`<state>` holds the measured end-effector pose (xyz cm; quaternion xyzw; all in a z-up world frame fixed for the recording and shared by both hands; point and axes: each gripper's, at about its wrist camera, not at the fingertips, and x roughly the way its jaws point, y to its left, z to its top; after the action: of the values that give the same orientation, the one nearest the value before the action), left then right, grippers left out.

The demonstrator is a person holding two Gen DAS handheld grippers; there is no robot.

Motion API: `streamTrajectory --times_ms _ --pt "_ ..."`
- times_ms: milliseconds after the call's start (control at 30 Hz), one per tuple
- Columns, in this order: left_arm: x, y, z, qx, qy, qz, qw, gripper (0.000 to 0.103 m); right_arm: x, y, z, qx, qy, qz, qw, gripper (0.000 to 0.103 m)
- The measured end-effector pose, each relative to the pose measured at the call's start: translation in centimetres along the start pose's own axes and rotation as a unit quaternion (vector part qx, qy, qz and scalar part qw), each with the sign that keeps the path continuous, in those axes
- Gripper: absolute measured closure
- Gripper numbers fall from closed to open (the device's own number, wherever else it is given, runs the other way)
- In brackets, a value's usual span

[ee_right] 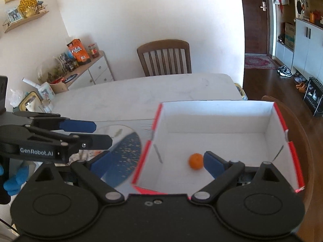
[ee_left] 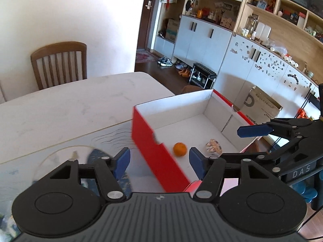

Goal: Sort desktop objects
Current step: 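Move both grippers back from the box toward the table items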

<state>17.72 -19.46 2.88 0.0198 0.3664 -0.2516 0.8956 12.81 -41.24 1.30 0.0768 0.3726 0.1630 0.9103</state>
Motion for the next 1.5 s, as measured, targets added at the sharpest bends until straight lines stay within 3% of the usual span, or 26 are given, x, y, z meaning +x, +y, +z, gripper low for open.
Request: streamTrajectory --times_ms 433,600,933,1500 --pt "-5.5 6.6 -4.0 -0.016 -0.009 0.025 0.9995 0.017 1.2 7.6 -1.2 0.006 -0.015 -0.006 1.0 0.002" --pt "-7.2 8.8 -5.4 -0.027 -0.016 0.038 0.9988 0.0 2.0 10.2 -1.4 -0.003 -0.019 -0.013 1.0 0.001" --pt "-9.4 13.2 -7.5 -0.051 -0.014 0.077 0.9956 0.0 4.2 13.9 -1.5 -0.017 -0.02 -0.013 1.0 0.001" --pt "-10.3 21.6 -11.1 -0.096 0.012 0.183 0.9783 0.0 11.3 17.0 -1.0 -0.045 0.006 -0.015 0.999 0.001"
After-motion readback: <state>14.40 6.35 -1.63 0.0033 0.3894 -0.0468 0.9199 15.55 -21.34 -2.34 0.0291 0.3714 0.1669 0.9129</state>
